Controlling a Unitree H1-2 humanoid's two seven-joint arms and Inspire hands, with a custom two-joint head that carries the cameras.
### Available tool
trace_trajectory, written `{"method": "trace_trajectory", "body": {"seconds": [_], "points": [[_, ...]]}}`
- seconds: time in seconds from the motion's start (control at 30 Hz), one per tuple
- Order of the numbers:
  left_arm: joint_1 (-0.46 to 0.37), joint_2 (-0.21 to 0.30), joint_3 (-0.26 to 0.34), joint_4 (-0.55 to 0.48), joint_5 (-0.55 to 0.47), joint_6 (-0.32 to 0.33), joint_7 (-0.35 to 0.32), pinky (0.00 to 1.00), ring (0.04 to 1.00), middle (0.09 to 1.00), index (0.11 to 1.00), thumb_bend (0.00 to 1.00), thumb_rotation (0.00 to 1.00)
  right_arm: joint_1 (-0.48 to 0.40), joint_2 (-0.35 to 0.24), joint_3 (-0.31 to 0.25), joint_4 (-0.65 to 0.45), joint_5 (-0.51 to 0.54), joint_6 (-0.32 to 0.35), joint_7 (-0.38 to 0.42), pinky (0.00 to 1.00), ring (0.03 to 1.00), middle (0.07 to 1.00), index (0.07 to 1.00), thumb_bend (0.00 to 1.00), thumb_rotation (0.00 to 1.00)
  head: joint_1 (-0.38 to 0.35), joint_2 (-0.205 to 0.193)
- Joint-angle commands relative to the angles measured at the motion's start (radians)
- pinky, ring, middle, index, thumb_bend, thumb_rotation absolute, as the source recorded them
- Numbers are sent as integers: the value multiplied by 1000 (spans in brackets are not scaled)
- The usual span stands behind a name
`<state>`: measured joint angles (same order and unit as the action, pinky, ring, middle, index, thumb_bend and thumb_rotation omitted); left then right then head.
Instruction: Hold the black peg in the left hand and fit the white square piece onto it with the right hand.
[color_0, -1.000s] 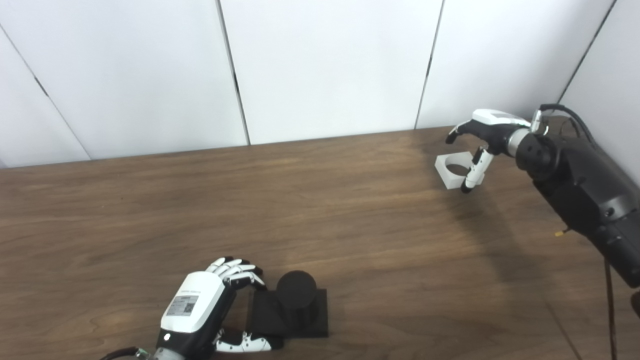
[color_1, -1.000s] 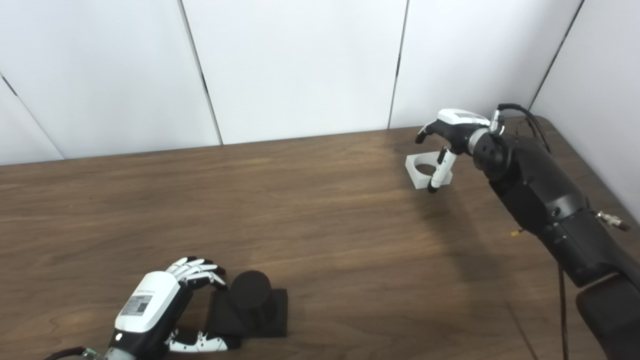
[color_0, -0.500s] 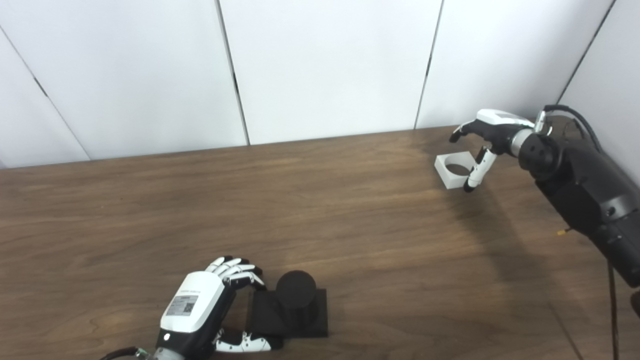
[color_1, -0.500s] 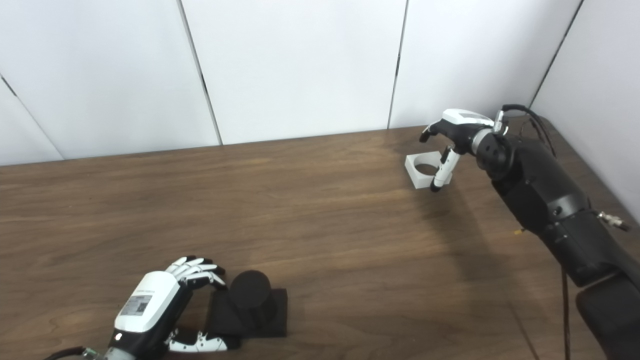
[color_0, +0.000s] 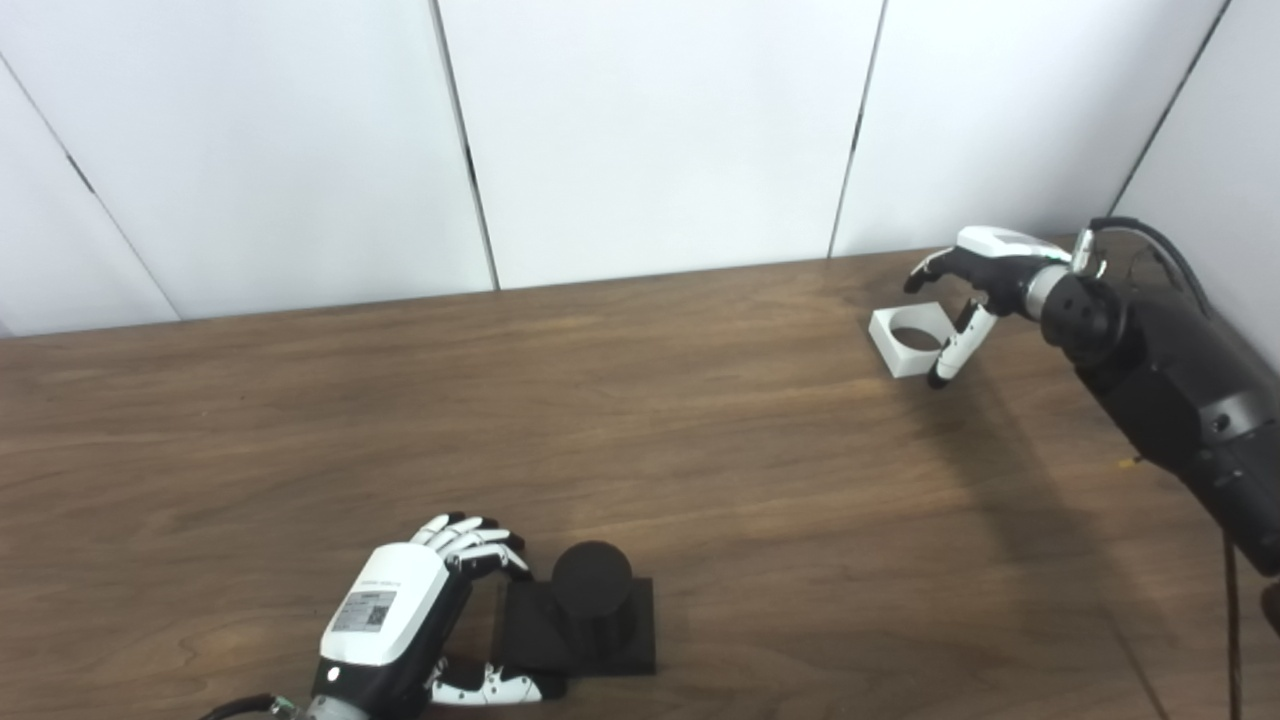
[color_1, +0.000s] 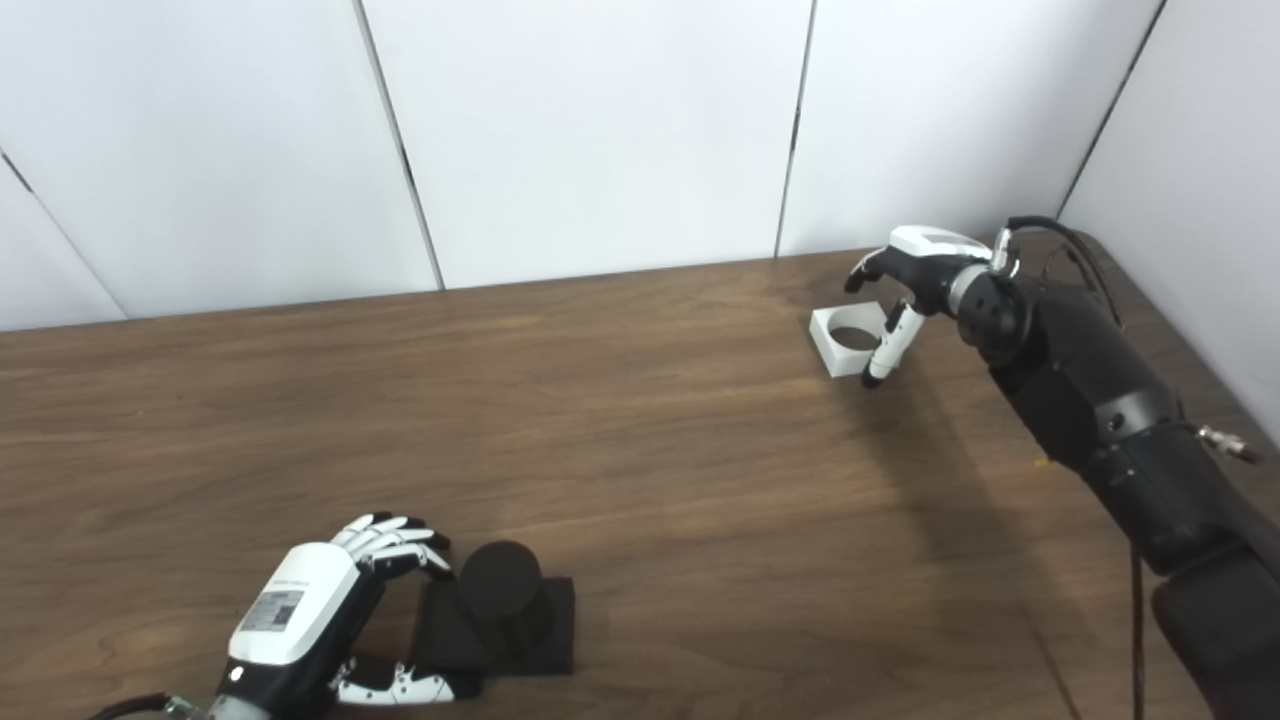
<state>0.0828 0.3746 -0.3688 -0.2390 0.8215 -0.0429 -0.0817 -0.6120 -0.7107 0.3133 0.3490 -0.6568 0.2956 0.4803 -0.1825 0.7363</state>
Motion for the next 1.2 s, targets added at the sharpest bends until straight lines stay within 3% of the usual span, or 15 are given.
{"method": "trace_trajectory", "body": {"seconds": [0.0, 0.37, 0.67, 0.87, 1.17], "points": [[19, 15, -16, 26, 48, 41, -75, 918, 860, 781, 488, 505, 62, -51, -26, -9, -4, -10, -38, -31, 851, 960, 889, 800, 933, 138, 2, 1], [25, 9, -5, 21, 36, 40, -70, 909, 855, 777, 487, 505, 60, -49, -10, -2, 44, -15, -40, -29, 851, 954, 888, 818, 892, 97, 6, 6], [25, 4, -4, 17, 35, 49, -84, 915, 855, 778, 488, 505, 60, -48, -9, 13, 40, -37, -47, -27, 844, 961, 908, 776, 752, 87, 12, 9], [25, 0, -2, 13, 32, 56, -94, 912, 852, 779, 488, 505, 60, -52, -2, 20, 40, -50, -44, -30, 839, 956, 896, 759, 747, 58, 12, 11], [26, -1, -2, 6, 31, 67, -108, 912, 853, 780, 488, 505, 60, -47, 16, 16, 8, -52, -45, -49, 873, 948, 858, 714, 761, 101, 15, 15]]}}
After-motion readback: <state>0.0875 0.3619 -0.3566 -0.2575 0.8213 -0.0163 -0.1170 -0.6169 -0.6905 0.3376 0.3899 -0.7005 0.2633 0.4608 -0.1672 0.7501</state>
